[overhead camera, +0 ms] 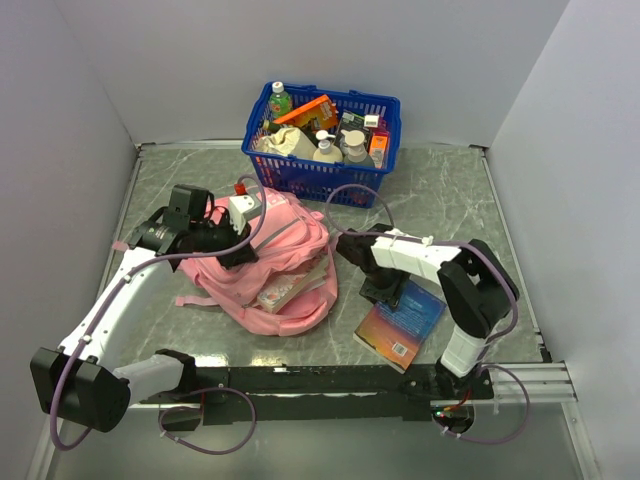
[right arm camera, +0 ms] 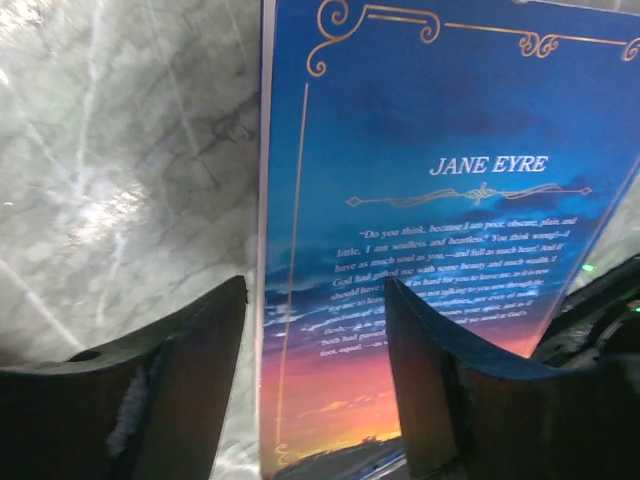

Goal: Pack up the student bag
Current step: Pick up the book from the center of the board, then place the book in the student bag.

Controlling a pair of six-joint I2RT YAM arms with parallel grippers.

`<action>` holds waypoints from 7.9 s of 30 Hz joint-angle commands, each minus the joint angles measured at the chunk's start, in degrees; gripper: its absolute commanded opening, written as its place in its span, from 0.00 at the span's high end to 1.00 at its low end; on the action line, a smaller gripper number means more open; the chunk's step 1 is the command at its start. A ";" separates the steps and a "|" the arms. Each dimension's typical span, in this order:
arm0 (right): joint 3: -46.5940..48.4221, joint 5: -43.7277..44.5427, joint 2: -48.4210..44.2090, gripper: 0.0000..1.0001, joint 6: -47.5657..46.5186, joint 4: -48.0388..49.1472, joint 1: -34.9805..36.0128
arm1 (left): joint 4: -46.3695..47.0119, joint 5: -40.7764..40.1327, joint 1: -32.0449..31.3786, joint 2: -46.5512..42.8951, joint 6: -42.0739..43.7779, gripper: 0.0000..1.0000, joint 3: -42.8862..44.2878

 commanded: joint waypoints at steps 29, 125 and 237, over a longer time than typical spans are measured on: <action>2.17 -1.04 -39.54 1.00 -12.85 5.35 9.80 | 10.56 -1.84 0.63 -1.47 0.82 0.99 2.49; -19.96 5.63 -26.88 1.00 -100.76 45.25 44.08 | -6.93 6.51 6.25 2.58 12.16 0.99 9.17; -30.18 -22.14 -36.30 0.57 -17.17 74.88 4.00 | -9.91 4.66 6.25 3.72 15.32 0.99 6.00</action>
